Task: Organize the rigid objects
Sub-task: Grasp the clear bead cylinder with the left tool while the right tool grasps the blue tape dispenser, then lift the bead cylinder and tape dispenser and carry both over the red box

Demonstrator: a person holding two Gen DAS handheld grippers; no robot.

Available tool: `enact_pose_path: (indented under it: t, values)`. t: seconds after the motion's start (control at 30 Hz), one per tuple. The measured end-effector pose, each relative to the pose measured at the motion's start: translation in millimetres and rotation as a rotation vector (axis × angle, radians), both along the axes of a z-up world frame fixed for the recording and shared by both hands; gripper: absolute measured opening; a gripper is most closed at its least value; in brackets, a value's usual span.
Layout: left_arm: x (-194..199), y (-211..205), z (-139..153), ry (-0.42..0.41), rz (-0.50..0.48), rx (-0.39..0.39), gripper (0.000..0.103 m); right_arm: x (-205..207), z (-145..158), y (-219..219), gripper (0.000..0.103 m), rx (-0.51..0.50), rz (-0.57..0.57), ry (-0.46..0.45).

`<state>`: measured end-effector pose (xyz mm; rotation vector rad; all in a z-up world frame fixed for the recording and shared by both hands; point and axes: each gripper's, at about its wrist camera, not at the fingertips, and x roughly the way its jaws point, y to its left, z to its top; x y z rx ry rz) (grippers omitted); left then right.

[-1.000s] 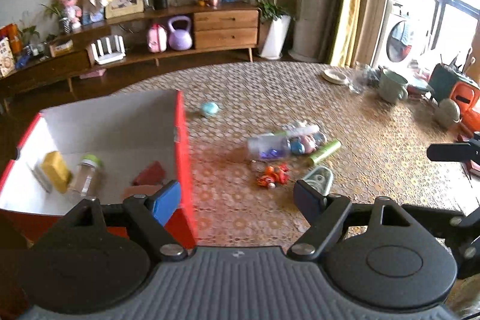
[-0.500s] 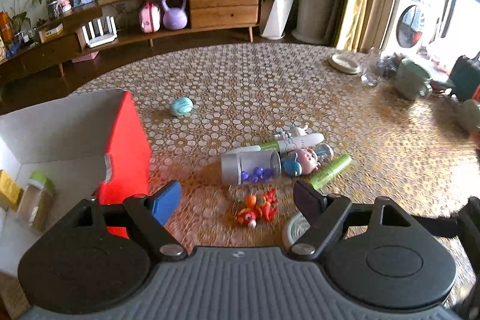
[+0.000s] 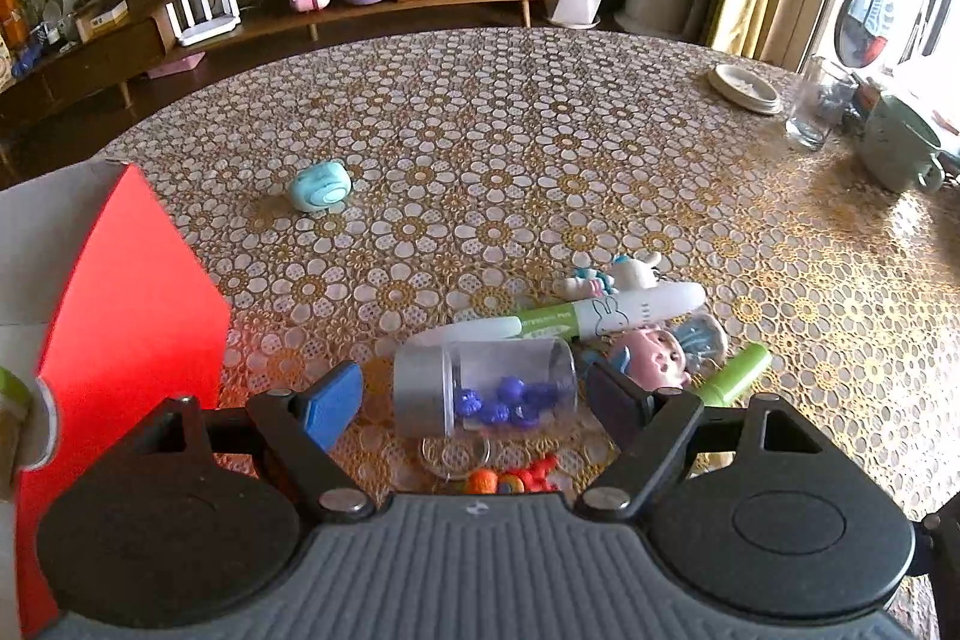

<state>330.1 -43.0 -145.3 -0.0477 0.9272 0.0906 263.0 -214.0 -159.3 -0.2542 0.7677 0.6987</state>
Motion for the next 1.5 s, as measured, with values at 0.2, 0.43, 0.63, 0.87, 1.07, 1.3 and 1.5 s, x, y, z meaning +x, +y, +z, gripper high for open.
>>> enact_pose_path:
  t: [0.2,0.43,0.63,0.87,1.07,1.3,1.5]
  values:
    - [12,1,-12,0.026,0.006,0.008,0.082,12,-12,9,0.103,0.005,-0.022,0.02]
    - [19,3,-23,0.044,0.004,0.002,0.082,18,-25,15,0.1,-0.014,-0.056,0.005]
    - [21,4,-29,0.043,0.001,0.002,0.082,19,-32,18,0.093,-0.014,-0.083,0.006]
    - [20,5,-31,0.024,-0.001,0.01,0.082,13,-34,22,0.087,-0.032,-0.097,-0.027]
    - [17,2,-28,0.013,-0.019,0.02,0.068,12,-32,22,0.08,-0.034,-0.103,-0.035]
    - [10,6,-24,0.002,-0.016,0.027,0.068,10,-27,18,0.08,-0.028,-0.115,-0.049]
    - [-2,12,-10,0.004,-0.015,0.002,0.068,1,-11,13,0.08,-0.023,-0.117,-0.069]
